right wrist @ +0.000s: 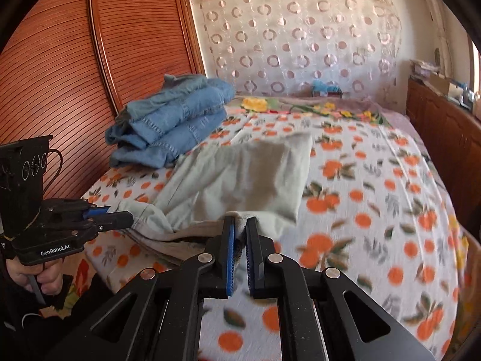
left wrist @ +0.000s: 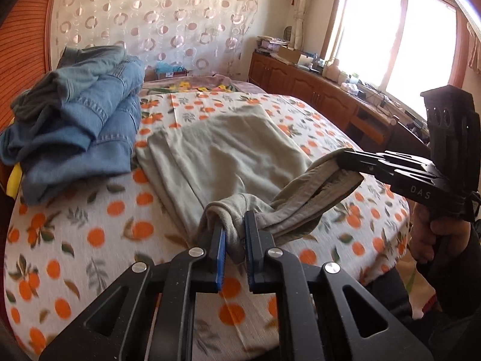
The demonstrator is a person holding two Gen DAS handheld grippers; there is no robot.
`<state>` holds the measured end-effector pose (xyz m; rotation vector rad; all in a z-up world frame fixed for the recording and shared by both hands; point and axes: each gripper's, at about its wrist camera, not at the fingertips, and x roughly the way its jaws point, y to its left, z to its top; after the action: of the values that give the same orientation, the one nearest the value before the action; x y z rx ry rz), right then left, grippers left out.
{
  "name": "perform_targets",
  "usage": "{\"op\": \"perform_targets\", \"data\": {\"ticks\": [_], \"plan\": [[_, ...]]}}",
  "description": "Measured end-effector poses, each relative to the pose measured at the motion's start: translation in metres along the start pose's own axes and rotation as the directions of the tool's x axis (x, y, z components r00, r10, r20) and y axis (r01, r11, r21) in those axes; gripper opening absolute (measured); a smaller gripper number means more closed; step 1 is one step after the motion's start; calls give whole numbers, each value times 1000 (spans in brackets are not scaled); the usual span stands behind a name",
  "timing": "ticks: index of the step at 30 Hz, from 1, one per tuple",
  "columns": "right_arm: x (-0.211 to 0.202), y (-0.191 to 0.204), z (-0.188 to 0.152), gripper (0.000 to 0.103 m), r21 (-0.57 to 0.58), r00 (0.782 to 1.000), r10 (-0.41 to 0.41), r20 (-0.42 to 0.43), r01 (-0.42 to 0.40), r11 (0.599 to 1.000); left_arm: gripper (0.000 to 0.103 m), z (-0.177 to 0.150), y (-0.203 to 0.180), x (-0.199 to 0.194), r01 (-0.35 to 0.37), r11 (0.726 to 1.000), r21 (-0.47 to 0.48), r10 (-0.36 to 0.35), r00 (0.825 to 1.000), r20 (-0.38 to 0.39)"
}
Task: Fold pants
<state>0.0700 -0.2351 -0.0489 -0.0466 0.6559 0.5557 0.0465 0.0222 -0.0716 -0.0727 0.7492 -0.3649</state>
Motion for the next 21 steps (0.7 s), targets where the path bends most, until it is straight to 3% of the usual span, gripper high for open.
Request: {"op": "perform_targets", "data": {"ticks": [21], "plan": [[130, -52, 90, 7, -28, 996, 46, -82, -49, 998, 12, 84, 57, 68, -56, 998, -9, 56, 998, -20]]}}
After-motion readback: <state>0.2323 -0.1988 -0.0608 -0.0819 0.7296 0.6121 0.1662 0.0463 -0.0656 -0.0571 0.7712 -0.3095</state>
